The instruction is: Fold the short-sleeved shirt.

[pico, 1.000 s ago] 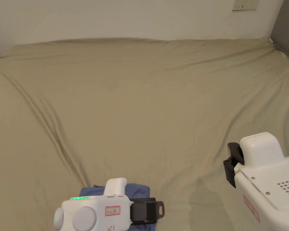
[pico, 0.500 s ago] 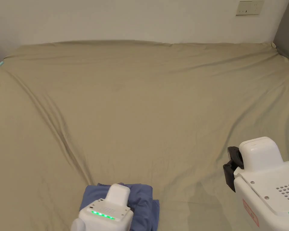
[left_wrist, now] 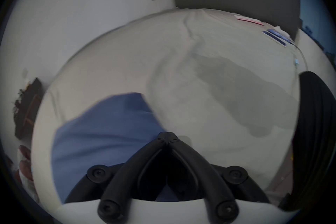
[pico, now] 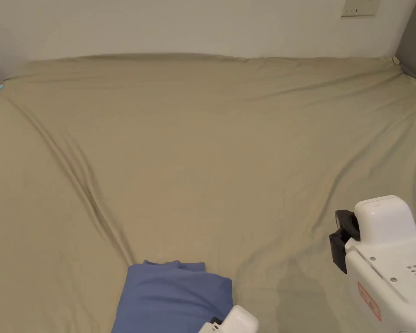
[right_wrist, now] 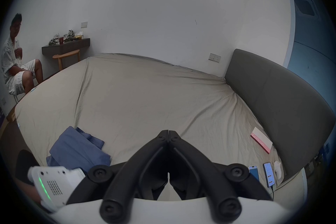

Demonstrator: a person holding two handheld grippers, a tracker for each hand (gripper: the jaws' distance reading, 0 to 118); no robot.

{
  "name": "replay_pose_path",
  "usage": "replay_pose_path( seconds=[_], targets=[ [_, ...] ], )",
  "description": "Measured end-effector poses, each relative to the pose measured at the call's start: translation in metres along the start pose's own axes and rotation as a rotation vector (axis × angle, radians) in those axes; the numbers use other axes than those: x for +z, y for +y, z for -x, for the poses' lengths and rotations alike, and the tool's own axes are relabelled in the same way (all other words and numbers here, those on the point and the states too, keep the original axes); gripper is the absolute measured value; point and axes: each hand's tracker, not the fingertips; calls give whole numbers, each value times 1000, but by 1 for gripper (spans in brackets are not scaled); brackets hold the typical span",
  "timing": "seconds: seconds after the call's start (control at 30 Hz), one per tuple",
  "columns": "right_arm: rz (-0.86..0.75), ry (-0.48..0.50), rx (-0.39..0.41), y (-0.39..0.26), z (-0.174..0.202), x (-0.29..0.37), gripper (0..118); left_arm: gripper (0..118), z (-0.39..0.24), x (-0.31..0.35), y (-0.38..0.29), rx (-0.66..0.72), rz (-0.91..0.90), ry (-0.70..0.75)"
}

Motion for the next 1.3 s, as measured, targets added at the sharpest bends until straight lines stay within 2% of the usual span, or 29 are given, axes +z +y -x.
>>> replay_pose_path(
  seconds=[0.03,0.1,0.17,0.27,0.33,0.4,0.5,0.57,0.63,0.73,0.8,0.83,0.9,0.93,0.97,1.07,1.2,1.23,1.27,1.3],
  targets=[
    [-1,8,6,2,3,-2,0,0,3,8,1,8,7,-64],
    [-6,19,14,5,8,-7,0,0,12,26,-3,91,-38,-100],
    [-17,54,13,9,16,-14,0,0,44,58,-8,247,-113,-124],
    [-16,173,-8,10,36,-28,0,0,98,98,-22,434,-216,-36],
    [49,253,-15,5,59,-46,0,0,138,121,-32,529,-268,73],
    [126,343,-23,-9,85,-68,0,0,173,132,-43,563,-266,138],
    [285,453,19,-40,131,-100,0,0,215,135,-61,583,-232,237],
    [411,529,28,-64,156,-117,0,0,233,134,-70,632,-205,172],
    [514,559,44,-84,170,-129,0,0,246,130,-77,674,-177,108],
    [596,535,84,-109,180,-140,0,1,267,116,-94,789,-139,-4],
    [539,545,54,-111,175,-140,0,10,282,104,-100,859,-113,-144],
    [558,553,44,-107,172,-142,0,18,288,98,-104,883,-97,-197],
    [573,562,30,-106,169,-144,0,68,297,86,-105,907,-93,-252],
    [570,565,34,-107,169,-144,0,96,303,77,-105,928,-73,-316],
    [565,570,44,-108,170,-144,0,118,299,73,-98,952,-56,-380],
    [561,572,44,-108,168,-143,0,117,302,38,-102,1080,12,-624],
    [557,576,39,-109,167,-144,0,116,282,5,-103,1191,93,-782],
    [557,575,37,-109,167,-144,0,116,280,9,-101,1188,21,-825],
    [554,575,35,-110,167,-143,0,113,278,8,-98,1211,-7,-897],
    [554,573,34,-110,167,-143,0,104,274,6,-95,1253,35,-879]
  ],
)
